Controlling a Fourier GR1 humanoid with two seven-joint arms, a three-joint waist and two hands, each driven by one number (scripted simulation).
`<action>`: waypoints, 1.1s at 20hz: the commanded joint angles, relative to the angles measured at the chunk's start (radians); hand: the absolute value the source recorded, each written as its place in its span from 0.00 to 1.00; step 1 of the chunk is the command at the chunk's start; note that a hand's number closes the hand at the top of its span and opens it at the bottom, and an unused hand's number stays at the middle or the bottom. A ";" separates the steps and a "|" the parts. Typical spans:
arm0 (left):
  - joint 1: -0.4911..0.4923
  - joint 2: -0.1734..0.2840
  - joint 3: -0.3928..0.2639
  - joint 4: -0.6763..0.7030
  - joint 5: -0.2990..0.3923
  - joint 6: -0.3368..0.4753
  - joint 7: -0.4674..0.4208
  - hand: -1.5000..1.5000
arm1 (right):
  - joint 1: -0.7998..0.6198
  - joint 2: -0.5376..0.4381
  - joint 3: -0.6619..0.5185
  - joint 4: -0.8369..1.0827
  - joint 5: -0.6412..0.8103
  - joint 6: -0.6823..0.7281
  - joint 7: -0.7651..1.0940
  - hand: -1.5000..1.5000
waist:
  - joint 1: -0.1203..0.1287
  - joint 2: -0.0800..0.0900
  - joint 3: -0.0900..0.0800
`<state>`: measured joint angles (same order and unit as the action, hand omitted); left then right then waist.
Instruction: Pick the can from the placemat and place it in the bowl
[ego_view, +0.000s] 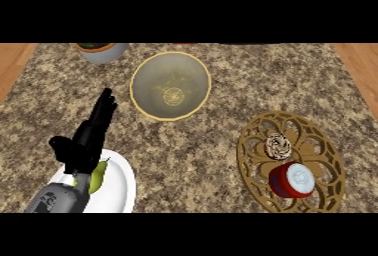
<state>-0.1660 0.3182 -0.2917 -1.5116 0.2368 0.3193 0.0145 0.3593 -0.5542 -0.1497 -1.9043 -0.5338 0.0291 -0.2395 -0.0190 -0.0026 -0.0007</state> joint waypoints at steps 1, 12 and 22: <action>-0.042 -0.015 0.016 -0.012 -0.017 0.009 0.053 0.50 | -0.006 -0.085 -0.062 -0.025 -0.040 0.032 0.159 0.00 | 0.013 0.002 0.000; -0.042 -0.072 0.006 0.050 -0.080 -0.006 -0.007 0.50 | -0.109 -0.198 0.019 0.071 -0.014 0.178 0.419 0.00 | 0.019 0.005 0.001; -0.036 -0.090 0.079 0.011 -0.107 -0.073 0.063 0.50 | -0.122 -0.050 0.055 0.136 0.141 0.322 0.386 0.00 | 0.015 0.002 0.001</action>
<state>-0.1575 0.2487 -0.2461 -1.5204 0.1478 0.2617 0.0352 0.2527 -0.6400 -0.0753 -1.7914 -0.4136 0.2872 0.1428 -0.0014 -0.0001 0.0002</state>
